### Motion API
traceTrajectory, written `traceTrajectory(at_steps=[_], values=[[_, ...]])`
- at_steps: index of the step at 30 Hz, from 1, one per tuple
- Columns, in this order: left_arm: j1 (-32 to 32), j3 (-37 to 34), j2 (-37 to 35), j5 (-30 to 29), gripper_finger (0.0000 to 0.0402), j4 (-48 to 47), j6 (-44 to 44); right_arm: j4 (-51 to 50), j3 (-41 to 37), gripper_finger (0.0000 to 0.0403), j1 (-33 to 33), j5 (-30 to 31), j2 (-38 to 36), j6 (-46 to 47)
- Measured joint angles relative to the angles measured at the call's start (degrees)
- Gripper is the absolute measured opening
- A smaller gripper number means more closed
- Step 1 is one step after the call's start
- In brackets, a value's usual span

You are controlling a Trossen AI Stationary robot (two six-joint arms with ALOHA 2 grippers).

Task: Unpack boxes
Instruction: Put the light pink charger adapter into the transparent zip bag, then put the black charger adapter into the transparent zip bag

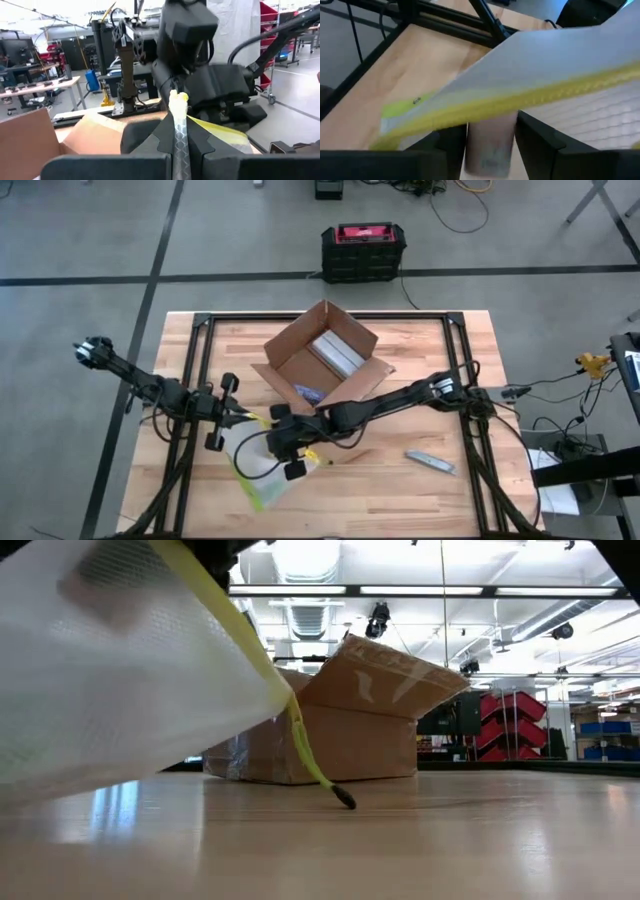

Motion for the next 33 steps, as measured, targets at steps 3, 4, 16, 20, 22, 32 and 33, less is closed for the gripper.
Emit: traceTrajectory(at_steps=[3, 4, 16, 20, 22, 32, 33], values=[[0.01, 0.0, 0.13, 0.01, 0.0, 0.37, 0.01, -0.05, 0.0, 0.0159, 0.07, 0.01, 1.07, -0.74], [0.01, 0.0, 0.24, 0.01, 0.0, 0.46, 0.01, -0.27, -0.09, 0.0162, 0.04, 0.09, 1.14, -1.05], [0.03, -3.58, 2.85, -0.06, 0.0, 4.8, -1.77, -11.28, 0.88, 0.0195, -0.33, 1.55, -3.09, -1.62], [0.03, -4.01, 4.32, -0.17, 0.0, 4.92, -4.23, -21.53, 1.83, 0.0195, -0.31, 3.56, -5.57, -2.04], [0.03, -4.32, 5.55, -0.03, 0.0, 4.12, -5.44, -26.75, 1.79, 0.0195, -0.52, 3.93, -7.02, -0.99], [0.03, -4.66, 11.11, 0.12, 0.0, 4.48, -11.42, -37.11, -1.59, 0.02, -8.66, 6.11, -15.6, -2.66], [0.03, -4.66, 11.49, 0.05, 0.0, 4.5, -12.11, -37.51, -2.46, 0.0198, -9.82, 6.79, -16.47, -3.65]])
